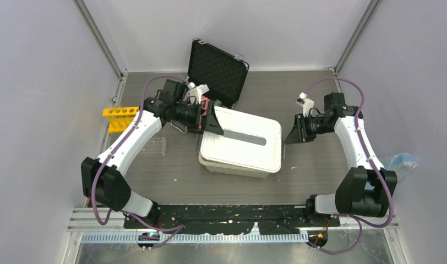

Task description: Organize the chemistry lab equipment

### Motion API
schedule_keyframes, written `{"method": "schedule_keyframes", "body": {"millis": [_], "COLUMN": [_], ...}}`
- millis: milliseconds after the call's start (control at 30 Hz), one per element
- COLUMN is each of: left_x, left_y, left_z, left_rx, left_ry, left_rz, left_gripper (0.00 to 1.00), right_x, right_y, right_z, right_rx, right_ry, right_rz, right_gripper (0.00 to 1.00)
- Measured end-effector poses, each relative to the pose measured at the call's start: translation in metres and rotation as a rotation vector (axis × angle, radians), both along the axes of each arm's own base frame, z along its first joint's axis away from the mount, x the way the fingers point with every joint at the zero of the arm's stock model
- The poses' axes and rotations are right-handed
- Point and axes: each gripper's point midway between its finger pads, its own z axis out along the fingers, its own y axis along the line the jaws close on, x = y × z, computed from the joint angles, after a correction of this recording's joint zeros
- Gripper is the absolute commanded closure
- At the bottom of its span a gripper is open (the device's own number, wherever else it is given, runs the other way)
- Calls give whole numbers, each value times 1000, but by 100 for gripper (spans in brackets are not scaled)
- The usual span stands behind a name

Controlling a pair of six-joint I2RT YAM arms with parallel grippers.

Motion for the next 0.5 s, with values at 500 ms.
{"method": "schedule_keyframes", "body": {"millis": [500], "left_x": [29], "left_y": [67], "left_z": [-8], "left_rx": [375], "left_ry": [-274], "left_rz": [194], "left_gripper": [1], "right_x": [1], "right_y": [7], "right_z": [5], "right_rx": [-2], "right_ry": [-26], "right_rz": [42], "right_gripper": [75]}}
